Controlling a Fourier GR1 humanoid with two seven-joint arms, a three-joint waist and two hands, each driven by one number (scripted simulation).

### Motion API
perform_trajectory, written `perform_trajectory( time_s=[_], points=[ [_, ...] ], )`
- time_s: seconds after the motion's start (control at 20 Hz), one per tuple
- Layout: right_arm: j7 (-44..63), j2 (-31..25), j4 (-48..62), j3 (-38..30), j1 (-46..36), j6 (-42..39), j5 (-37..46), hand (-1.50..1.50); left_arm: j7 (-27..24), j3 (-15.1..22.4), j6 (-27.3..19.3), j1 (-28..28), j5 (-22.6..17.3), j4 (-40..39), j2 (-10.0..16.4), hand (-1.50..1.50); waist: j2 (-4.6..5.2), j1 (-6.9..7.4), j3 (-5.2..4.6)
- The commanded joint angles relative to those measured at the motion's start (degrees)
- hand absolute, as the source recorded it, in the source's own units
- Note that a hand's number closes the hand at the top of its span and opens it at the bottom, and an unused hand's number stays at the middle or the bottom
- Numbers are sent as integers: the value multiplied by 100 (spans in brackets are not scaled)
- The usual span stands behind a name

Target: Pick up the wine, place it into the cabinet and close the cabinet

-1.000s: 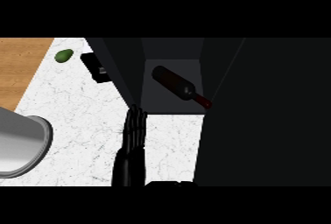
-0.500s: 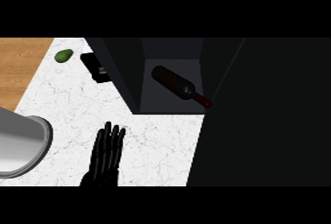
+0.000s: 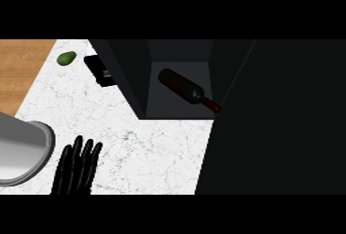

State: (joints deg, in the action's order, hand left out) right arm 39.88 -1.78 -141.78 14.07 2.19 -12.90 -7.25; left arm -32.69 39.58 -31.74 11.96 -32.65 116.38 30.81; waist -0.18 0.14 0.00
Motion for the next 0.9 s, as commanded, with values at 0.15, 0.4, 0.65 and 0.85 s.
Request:
perform_trajectory(
  time_s=[0.15,0.4,0.65,0.85],
  points=[
    [580,174,-781,975,714,260,-535,150,-98,-861,582,291,-493,157,362,-150,-5,-35,-3],
    [771,36,-742,1670,238,-8,-341,150,-292,-1437,949,766,-803,350,641,-150,-9,44,-8],
    [837,175,-813,2924,208,380,301,150,-45,-2325,1512,905,-1444,241,1022,-150,-27,11,-15],
    [518,178,-392,3595,-87,991,954,150,128,-2723,1698,1133,-1611,457,1209,-150,-30,27,-10]
  ],
)
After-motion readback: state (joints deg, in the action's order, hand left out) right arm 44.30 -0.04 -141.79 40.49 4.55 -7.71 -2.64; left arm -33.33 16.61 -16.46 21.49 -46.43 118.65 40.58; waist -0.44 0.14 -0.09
